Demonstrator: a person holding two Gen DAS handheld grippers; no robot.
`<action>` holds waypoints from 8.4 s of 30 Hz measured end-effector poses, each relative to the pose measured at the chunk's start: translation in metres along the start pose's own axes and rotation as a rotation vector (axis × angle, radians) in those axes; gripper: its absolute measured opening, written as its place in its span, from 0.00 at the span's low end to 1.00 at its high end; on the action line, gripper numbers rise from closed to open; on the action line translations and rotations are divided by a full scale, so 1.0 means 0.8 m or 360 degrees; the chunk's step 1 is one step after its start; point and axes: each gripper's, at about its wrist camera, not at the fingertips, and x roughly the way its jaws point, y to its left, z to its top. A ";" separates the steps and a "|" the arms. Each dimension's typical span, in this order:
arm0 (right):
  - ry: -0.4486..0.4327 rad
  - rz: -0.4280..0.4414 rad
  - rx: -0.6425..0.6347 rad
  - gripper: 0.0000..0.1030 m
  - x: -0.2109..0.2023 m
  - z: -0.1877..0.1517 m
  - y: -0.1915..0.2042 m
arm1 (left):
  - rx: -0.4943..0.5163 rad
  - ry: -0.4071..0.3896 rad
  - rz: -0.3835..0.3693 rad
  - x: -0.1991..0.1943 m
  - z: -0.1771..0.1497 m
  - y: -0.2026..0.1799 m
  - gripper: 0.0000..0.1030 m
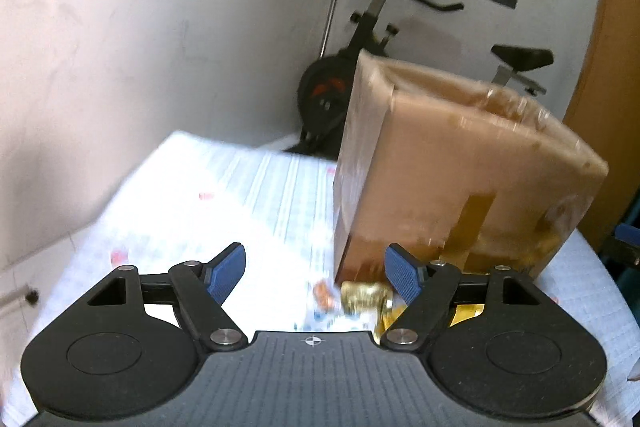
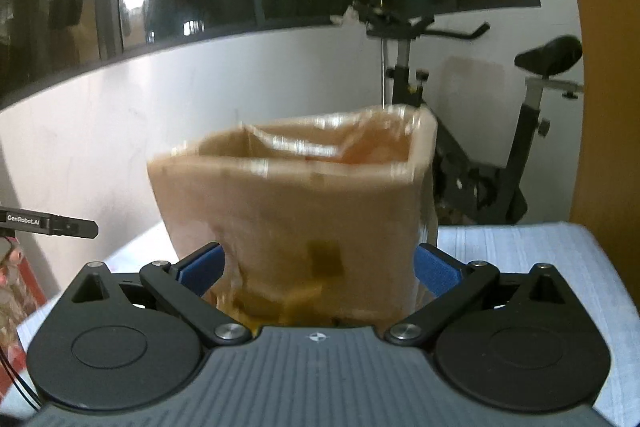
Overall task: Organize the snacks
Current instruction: 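Lower the right gripper to the pile and grasp the red meat snack packet, then grasp the blue-dotted white packet with the left gripper while the right gripper lifts the red packet, then carry both packets over the box and open both grippers to drop them, then grasp the orange-and-white bar packet with the left gripper while the right gripper grasps another red packet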
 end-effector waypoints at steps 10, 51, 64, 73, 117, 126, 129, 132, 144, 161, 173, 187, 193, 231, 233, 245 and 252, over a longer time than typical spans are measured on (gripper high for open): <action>0.0254 -0.0047 -0.0167 0.86 0.011 -0.078 0.015 | -0.0022 0.0153 0.0006 0.015 -0.065 -0.001 0.76; 0.0691 -0.0180 -0.0313 0.61 0.045 -0.152 0.023 | -0.0117 0.0305 -0.0038 0.023 -0.106 -0.011 0.76; 0.0671 -0.0018 -0.0563 0.61 0.029 -0.139 0.036 | -0.0112 0.0302 -0.0048 0.022 -0.106 -0.012 0.76; 0.0740 0.0114 -0.0774 0.61 0.038 -0.158 0.040 | -0.0127 0.0316 -0.0049 0.024 -0.108 -0.013 0.76; 0.0396 -0.0031 -0.0060 0.50 0.010 -0.098 -0.006 | 0.0002 0.0372 -0.0144 0.138 -0.084 0.003 0.80; 0.0366 -0.0063 -0.0026 0.50 0.017 -0.091 -0.013 | 0.0094 0.0332 -0.0151 0.116 -0.085 -0.006 0.52; 0.0342 -0.0061 -0.0033 0.50 0.016 -0.088 -0.013 | 0.0077 0.0307 -0.0158 0.099 -0.081 0.000 0.52; 0.0326 -0.0058 -0.0040 0.50 0.015 -0.084 -0.014 | 0.0055 0.0259 -0.0164 0.081 -0.073 0.007 0.52; 0.0157 -0.0047 -0.0111 0.50 -0.002 -0.040 -0.011 | 0.0040 -0.0043 -0.0179 0.000 -0.006 0.005 0.52; -0.0166 0.0073 -0.0312 0.50 0.003 0.087 0.003 | 0.0160 -0.0363 -0.0305 -0.036 0.113 -0.073 0.52; -0.0002 0.0055 -0.0260 0.50 0.117 0.129 -0.003 | 0.0171 -0.0163 -0.0305 0.085 0.156 -0.144 0.52; 0.0105 -0.0058 -0.0202 0.65 0.125 0.118 -0.010 | 0.0225 -0.0129 -0.0262 0.091 0.146 -0.123 0.74; 0.0014 -0.0010 -0.0240 0.65 0.092 0.118 0.002 | 0.0217 -0.0203 -0.0222 0.052 0.142 -0.109 0.74; 0.0065 -0.0085 -0.0165 0.65 0.011 -0.023 0.011 | -0.0015 0.0044 -0.0041 -0.006 -0.047 -0.044 0.74; 0.0087 -0.0086 -0.0128 0.65 0.010 -0.034 0.011 | 0.0003 0.0081 -0.0044 -0.004 -0.058 -0.048 0.74; 0.0213 -0.0095 -0.0067 0.65 0.010 -0.077 0.008 | 0.0078 0.0280 -0.0168 0.006 -0.102 -0.073 0.74; 0.0263 -0.0141 -0.0056 0.65 0.005 -0.094 0.001 | 0.0217 0.0424 -0.0237 0.028 -0.128 -0.111 0.74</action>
